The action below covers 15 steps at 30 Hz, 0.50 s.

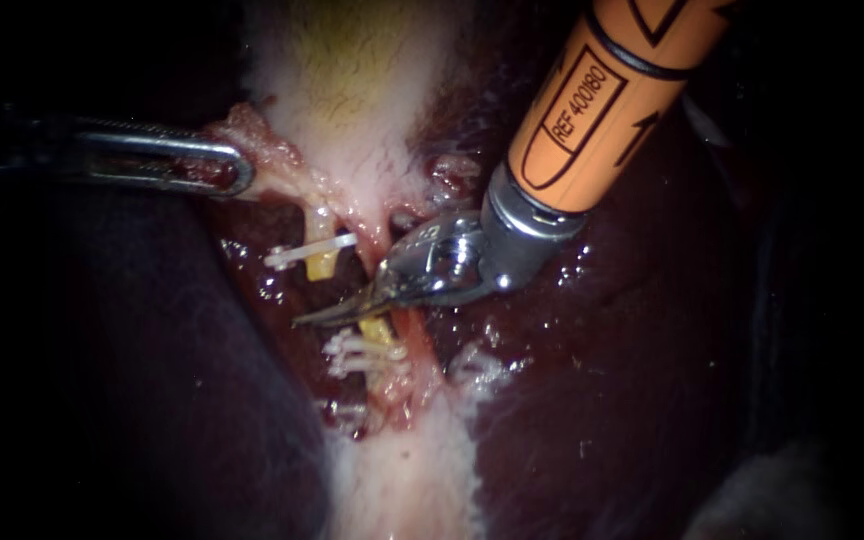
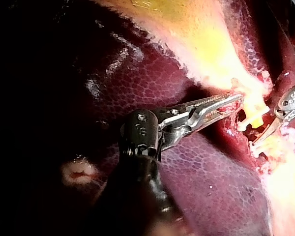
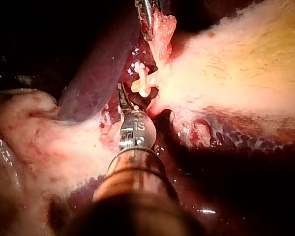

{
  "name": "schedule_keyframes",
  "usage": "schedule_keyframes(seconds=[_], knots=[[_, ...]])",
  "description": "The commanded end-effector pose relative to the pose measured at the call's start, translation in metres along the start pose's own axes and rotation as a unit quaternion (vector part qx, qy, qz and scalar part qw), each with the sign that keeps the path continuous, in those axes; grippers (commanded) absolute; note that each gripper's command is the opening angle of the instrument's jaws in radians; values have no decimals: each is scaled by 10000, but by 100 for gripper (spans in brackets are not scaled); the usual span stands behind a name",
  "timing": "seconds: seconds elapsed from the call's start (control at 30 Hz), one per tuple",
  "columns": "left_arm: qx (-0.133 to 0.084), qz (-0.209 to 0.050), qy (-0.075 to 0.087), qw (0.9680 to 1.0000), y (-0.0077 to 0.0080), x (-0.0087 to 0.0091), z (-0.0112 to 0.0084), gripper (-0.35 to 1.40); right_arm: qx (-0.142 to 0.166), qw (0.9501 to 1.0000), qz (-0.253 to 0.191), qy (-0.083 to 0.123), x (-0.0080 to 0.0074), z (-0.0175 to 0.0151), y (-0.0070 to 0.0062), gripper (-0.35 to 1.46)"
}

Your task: Go back from the cut left tube

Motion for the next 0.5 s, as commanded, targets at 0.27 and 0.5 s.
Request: schedule_keyframes(seconds=[0.27, 0.5], knots=[[-2, 0, -1, 10000, -1, 0, 0, -35, 154, 9997, -13, 182, -1, 2, -2, -35], [-3, 1, -2, 10000, -1, 0, 0, -35, 182, 9993, -90, 311, -5, 13, -4, 106]])
